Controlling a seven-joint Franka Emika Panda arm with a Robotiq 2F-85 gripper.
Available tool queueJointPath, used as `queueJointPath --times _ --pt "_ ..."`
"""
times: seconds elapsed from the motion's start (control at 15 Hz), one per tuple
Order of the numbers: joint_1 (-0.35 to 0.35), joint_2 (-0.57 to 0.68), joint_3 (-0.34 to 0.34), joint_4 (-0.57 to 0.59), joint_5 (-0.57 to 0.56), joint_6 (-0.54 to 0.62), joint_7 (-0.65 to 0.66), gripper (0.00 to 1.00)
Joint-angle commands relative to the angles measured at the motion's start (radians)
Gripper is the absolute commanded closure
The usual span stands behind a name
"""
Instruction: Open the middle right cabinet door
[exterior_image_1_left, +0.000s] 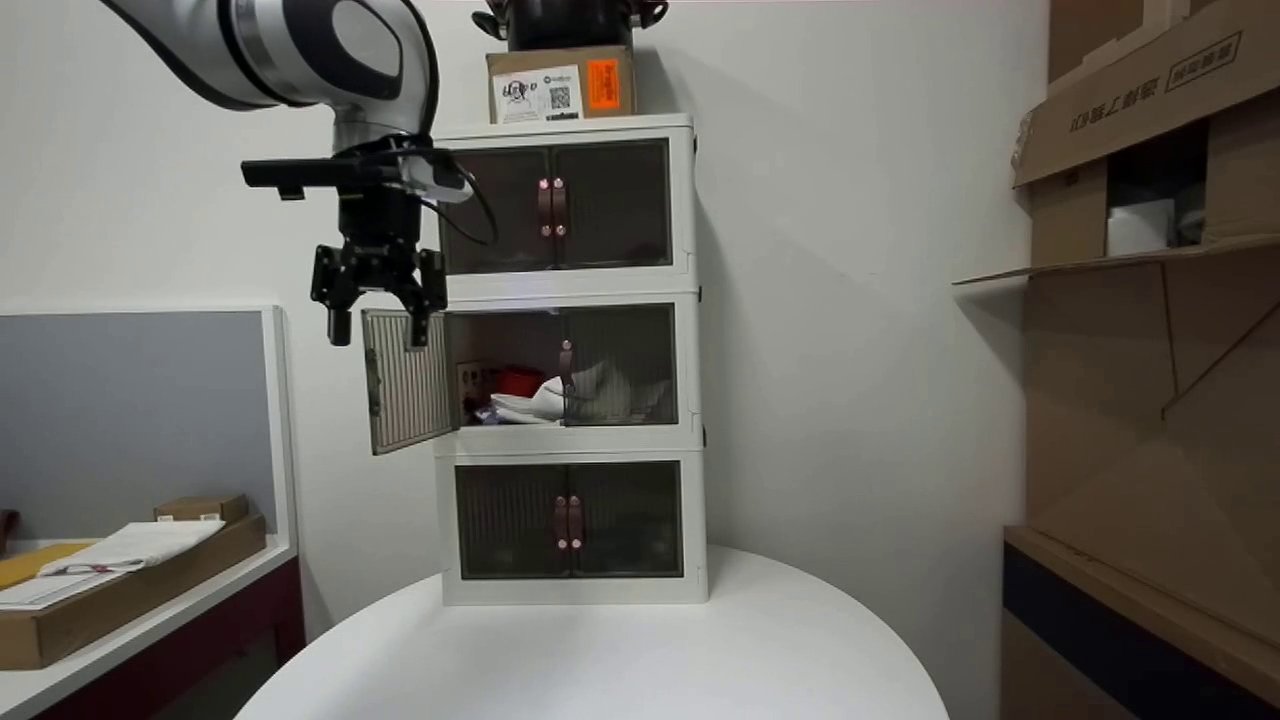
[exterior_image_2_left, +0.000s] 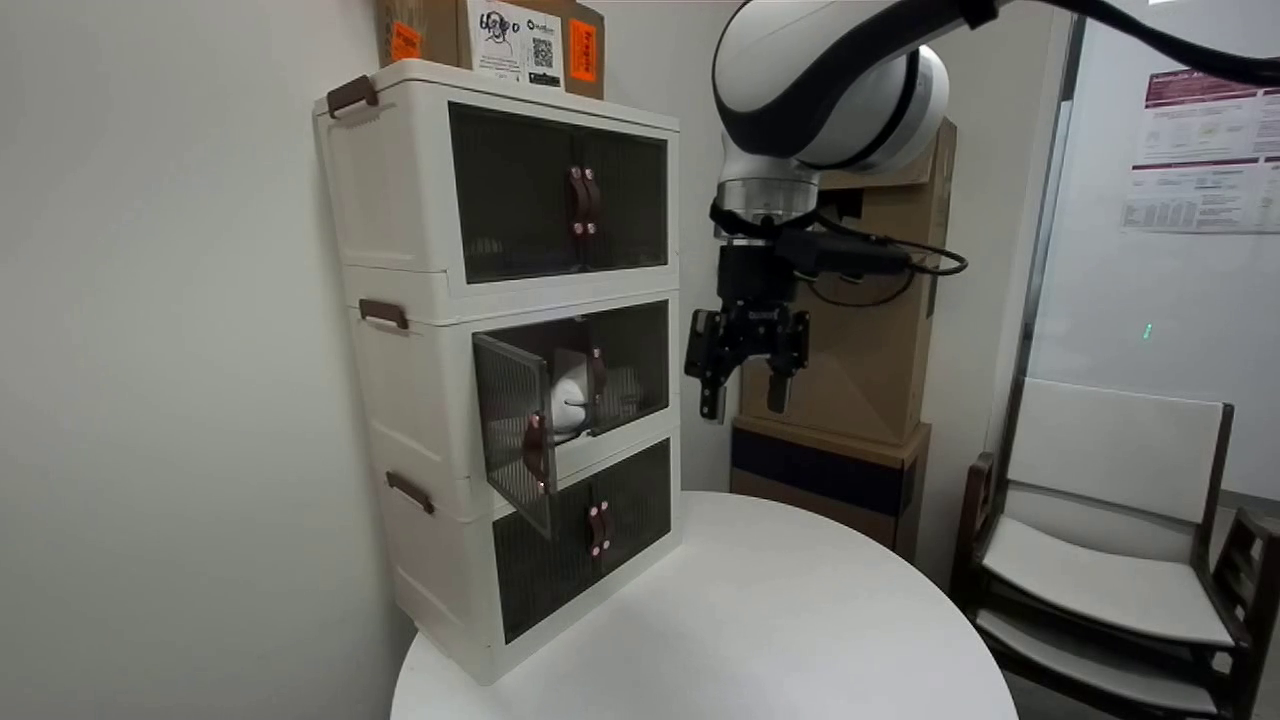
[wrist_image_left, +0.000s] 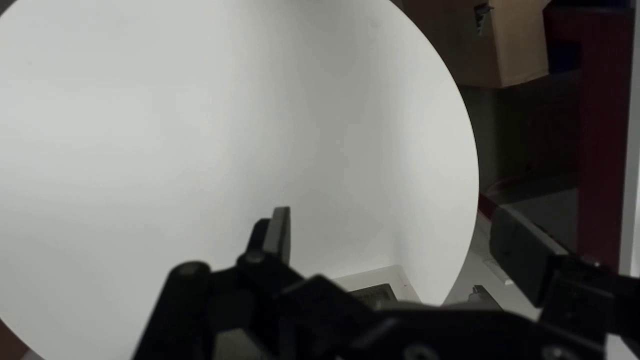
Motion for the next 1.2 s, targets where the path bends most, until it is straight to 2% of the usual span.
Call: queueJointPath --times 0.0,0.27,0.53,0.8,1.07,1.13 --pt "0.032 0.129 0.027 0.116 0.004 0.038 -0.044 0.0" --pt "0.045 0.282 0.055 0.248 0.01 0.084 -0.017 0.0" --pt "0.024 0.393 0.035 0.376 0.034 0.081 -0.075 0.0" --pt "-0.028 0.438 -0.009 0.468 0.087 0.055 -0.18 0.0" --pt "-0.08 0.492 -0.038 0.553 0.135 -0.019 -0.344 0.0" --pt "-0.069 0.441 -0.031 0.479 0.104 0.034 -0.28 0.0"
